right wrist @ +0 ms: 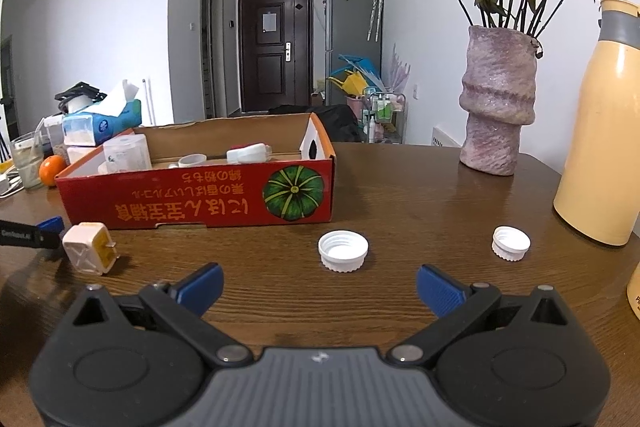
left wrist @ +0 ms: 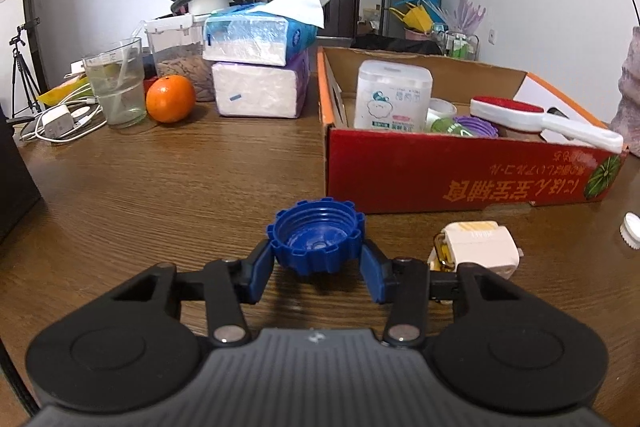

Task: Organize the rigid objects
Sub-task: 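Grasp the blue cap with the left gripper while right grasps a white cap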

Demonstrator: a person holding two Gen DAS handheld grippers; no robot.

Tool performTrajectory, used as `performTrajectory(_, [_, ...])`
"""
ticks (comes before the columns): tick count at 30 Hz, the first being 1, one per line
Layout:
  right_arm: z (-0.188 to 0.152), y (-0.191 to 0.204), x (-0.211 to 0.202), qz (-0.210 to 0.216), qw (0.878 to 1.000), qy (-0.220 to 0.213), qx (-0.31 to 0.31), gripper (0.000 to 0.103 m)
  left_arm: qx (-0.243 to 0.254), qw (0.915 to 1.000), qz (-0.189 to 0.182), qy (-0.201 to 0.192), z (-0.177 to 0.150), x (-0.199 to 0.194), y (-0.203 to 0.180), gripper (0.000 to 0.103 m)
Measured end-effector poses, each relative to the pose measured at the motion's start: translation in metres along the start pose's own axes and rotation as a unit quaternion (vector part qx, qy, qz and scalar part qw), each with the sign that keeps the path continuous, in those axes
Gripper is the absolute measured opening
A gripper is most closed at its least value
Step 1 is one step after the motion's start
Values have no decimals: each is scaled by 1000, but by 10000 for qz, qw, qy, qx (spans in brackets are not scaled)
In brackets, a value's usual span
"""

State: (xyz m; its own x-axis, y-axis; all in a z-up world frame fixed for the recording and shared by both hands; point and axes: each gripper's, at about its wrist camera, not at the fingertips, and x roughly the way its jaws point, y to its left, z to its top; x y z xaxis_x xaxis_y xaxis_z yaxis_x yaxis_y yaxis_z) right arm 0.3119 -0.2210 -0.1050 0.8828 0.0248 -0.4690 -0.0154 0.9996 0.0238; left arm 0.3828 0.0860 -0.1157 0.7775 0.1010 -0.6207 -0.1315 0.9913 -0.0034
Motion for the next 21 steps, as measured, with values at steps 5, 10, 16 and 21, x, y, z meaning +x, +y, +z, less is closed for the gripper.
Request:
performTrajectory(5, [1,1,4,-48,10000,-33,13,103,-73,9999,24,-111,2,-7,3,48])
performTrajectory(10, [6,2,15,-122,9999,3,7,103,-121,9998,42,-142,3,-9,5,48])
performTrajectory(16, [14,0,39,-264,9995,160,55,103,-191,9997,43,-173,4,-11,8,48])
performTrajectory(21, [20,-6,56,-328,9989,309,120,103,-237,9994,65,-252,6,-15,10,48])
